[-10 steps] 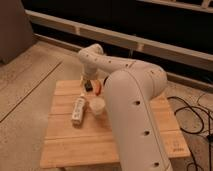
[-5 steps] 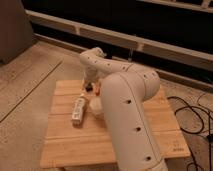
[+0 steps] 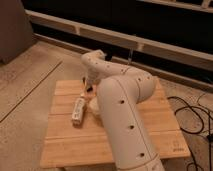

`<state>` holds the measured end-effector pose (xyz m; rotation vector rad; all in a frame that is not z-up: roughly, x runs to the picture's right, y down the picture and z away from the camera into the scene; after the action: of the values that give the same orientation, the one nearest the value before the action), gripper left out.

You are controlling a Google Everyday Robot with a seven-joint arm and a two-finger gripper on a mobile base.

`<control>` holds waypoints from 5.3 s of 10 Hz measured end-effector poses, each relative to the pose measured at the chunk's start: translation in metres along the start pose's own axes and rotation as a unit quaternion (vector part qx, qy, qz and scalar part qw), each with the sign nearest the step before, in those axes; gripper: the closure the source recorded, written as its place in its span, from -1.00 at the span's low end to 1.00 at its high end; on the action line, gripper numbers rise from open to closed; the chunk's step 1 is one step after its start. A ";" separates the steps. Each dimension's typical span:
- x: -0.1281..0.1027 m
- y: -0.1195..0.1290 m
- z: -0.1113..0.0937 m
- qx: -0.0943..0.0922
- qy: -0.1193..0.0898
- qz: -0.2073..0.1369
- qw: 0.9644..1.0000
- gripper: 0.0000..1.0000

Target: Drag the pepper across the table

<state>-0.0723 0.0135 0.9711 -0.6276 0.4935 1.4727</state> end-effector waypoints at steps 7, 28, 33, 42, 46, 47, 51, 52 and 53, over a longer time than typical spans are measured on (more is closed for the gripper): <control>-0.012 -0.020 0.015 0.011 0.023 0.026 0.999 -0.30; -0.056 -0.028 -0.042 0.038 -0.053 0.001 0.998 1.00; -0.049 0.060 -0.094 0.045 -0.116 -0.117 0.985 1.00; -0.015 0.185 -0.061 0.070 -0.083 -0.258 0.960 1.00; -0.005 0.239 -0.034 0.075 -0.055 -0.314 0.945 1.00; 0.000 0.254 -0.026 0.078 -0.047 -0.330 0.939 1.00; 0.002 0.276 -0.025 0.077 -0.046 -0.355 0.931 0.92; 0.002 0.274 -0.025 0.077 -0.046 -0.354 0.931 0.78; 0.002 0.275 -0.025 0.077 -0.045 -0.354 0.931 0.53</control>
<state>-0.3446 -0.0035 0.9273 -0.5310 0.2602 0.7625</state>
